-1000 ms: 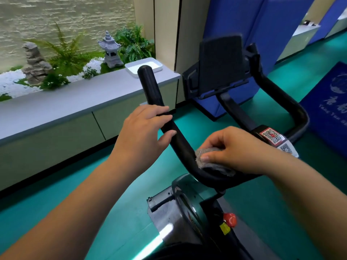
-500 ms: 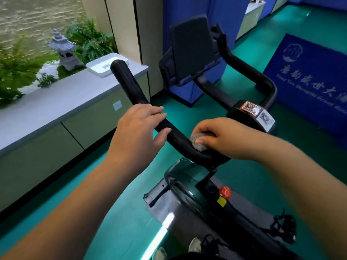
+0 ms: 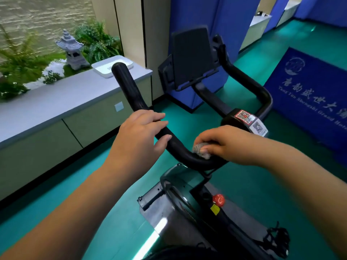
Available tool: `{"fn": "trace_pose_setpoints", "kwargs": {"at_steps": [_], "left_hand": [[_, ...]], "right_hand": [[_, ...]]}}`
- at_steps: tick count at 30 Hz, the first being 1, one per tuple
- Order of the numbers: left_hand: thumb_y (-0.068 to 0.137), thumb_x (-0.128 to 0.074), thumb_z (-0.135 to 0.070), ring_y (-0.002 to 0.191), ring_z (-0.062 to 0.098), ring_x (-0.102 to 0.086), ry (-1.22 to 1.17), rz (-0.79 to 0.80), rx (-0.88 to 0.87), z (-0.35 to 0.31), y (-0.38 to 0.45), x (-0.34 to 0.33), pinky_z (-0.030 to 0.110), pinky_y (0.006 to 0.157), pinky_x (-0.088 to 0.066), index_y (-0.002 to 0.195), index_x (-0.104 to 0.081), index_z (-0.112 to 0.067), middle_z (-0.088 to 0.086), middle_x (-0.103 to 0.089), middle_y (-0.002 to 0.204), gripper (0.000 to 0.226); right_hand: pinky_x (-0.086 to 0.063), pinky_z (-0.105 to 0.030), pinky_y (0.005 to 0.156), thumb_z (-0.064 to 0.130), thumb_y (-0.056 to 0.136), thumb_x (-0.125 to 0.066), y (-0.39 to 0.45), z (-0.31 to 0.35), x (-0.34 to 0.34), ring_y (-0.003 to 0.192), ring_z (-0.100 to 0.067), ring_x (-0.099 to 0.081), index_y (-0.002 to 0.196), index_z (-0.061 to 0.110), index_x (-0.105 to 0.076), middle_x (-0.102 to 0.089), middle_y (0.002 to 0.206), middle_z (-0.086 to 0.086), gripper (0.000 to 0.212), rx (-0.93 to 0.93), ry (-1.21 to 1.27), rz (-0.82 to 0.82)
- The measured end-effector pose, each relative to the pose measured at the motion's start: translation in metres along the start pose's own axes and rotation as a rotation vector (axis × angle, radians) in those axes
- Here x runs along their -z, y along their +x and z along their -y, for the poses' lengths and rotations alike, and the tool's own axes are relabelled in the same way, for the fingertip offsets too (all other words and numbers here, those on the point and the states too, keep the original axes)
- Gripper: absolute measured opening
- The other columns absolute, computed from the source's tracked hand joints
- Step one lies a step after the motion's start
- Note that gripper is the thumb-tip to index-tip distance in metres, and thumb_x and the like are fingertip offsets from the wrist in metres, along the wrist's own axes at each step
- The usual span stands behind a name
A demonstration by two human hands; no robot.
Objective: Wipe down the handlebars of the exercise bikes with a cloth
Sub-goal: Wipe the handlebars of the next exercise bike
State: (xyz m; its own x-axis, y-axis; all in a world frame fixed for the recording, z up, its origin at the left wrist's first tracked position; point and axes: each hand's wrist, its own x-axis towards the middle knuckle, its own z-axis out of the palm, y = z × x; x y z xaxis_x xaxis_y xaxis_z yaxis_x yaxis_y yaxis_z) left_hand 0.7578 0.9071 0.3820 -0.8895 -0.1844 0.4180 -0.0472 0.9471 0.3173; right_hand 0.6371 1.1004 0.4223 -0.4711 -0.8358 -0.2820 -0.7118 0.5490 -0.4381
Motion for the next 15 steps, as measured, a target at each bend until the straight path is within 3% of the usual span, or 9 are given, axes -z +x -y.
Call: {"fn": "trace_pose_setpoints", "kwargs": {"at_steps": [4, 6, 9, 13, 15], "left_hand": [[0.084, -0.07, -0.029, 0.116, 0.022, -0.052, 0.016, 0.02, -0.006, -0.005, 0.002, 0.0, 0.027, 0.103, -0.03, 0.11, -0.071, -0.013, -0.002, -0.065, 0.119, 0.031], [0.083, -0.07, -0.03, 0.115, 0.021, -0.052, 0.022, 0.029, 0.004, -0.009, 0.003, 0.001, 0.027, 0.102, -0.031, 0.109, -0.072, -0.014, -0.002, -0.065, 0.119, 0.03], [0.084, -0.069, -0.032, 0.113, 0.022, -0.053, 0.027, 0.036, 0.022, -0.014, 0.002, -0.001, 0.033, 0.101, -0.036, 0.107, -0.073, -0.016, -0.002, -0.066, 0.118, 0.028], [0.086, -0.062, -0.037, 0.114, 0.021, -0.054, 0.029, 0.034, 0.064, -0.018, 0.001, -0.004, 0.04, 0.099, -0.042, 0.106, -0.073, -0.02, -0.004, -0.066, 0.118, 0.029], [0.086, -0.06, -0.04, 0.114, 0.021, -0.054, 0.04, 0.032, 0.072, -0.019, 0.003, -0.003, 0.043, 0.098, -0.043, 0.106, -0.073, -0.022, -0.005, -0.065, 0.119, 0.03]], "right_hand": [[-0.044, -0.018, 0.084, 0.021, 0.091, -0.062, -0.003, -0.015, 0.022, 0.093, -0.003, -0.06, 0.104, 0.029, -0.067, -0.069, 0.099, 0.012, 0.016, -0.028, -0.163, 0.026], [-0.042, -0.015, 0.081, 0.02, 0.09, -0.062, -0.005, -0.021, 0.027, 0.09, -0.001, -0.058, 0.102, 0.026, -0.069, -0.068, 0.096, 0.014, 0.015, -0.029, -0.219, -0.016], [-0.04, -0.011, 0.082, 0.014, 0.089, -0.061, -0.009, -0.018, 0.013, 0.087, 0.001, -0.056, 0.095, 0.021, -0.071, -0.069, 0.089, 0.012, 0.013, 0.014, -0.086, -0.086], [-0.024, -0.017, 0.108, 0.013, 0.09, -0.062, -0.016, -0.02, -0.006, 0.097, -0.007, -0.058, 0.097, 0.018, -0.072, -0.07, 0.097, 0.008, 0.013, 0.11, -0.016, -0.228], [-0.034, -0.021, 0.099, 0.01, 0.087, -0.066, -0.019, -0.03, 0.0, 0.103, -0.015, -0.058, 0.102, 0.017, -0.073, -0.071, 0.102, 0.002, 0.018, 0.11, -0.056, -0.295]]}}
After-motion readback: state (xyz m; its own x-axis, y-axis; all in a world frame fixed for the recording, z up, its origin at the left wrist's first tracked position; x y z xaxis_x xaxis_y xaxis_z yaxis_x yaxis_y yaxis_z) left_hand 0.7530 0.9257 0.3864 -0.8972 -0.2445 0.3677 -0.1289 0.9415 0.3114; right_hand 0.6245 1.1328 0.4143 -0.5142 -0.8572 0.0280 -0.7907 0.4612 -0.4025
